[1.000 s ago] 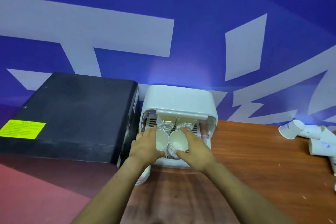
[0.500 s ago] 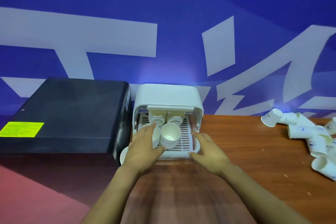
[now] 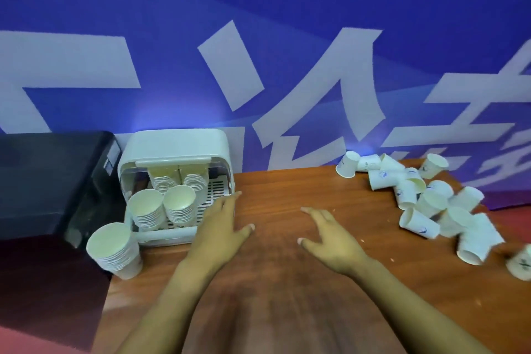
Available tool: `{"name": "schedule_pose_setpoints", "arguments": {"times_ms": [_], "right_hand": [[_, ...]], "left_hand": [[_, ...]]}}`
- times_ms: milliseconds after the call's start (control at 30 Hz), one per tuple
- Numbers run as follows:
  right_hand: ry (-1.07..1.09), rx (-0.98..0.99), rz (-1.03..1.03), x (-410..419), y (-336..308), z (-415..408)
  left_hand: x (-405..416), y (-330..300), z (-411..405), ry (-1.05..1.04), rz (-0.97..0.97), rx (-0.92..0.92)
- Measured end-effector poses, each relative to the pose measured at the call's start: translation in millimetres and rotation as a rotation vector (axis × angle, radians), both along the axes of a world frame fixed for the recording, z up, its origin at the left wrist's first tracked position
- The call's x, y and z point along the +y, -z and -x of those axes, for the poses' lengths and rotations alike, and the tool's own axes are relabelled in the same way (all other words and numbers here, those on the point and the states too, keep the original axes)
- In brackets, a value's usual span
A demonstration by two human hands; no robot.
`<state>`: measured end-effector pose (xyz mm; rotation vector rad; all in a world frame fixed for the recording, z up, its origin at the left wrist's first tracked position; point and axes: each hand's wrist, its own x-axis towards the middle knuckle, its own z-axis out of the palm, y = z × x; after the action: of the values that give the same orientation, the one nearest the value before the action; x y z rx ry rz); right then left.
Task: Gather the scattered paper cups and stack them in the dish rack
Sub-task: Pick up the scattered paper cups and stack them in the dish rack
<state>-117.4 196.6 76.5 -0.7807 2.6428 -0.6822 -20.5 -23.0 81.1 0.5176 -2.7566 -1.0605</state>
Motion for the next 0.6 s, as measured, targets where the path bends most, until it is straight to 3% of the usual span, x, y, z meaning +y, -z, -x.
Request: {"name": "schedule_pose_setpoints", "arguments": {"times_ms": [300,600], "right_hand": [[0.064,-0.107,-0.085,182,9,44],[0.021,-0.153,-0.085,220,19,70]], "left_hand": [[178,13,46,0.115,-0.002,-0.121],[223,20,77,0.149,0.016,-0.198]]}}
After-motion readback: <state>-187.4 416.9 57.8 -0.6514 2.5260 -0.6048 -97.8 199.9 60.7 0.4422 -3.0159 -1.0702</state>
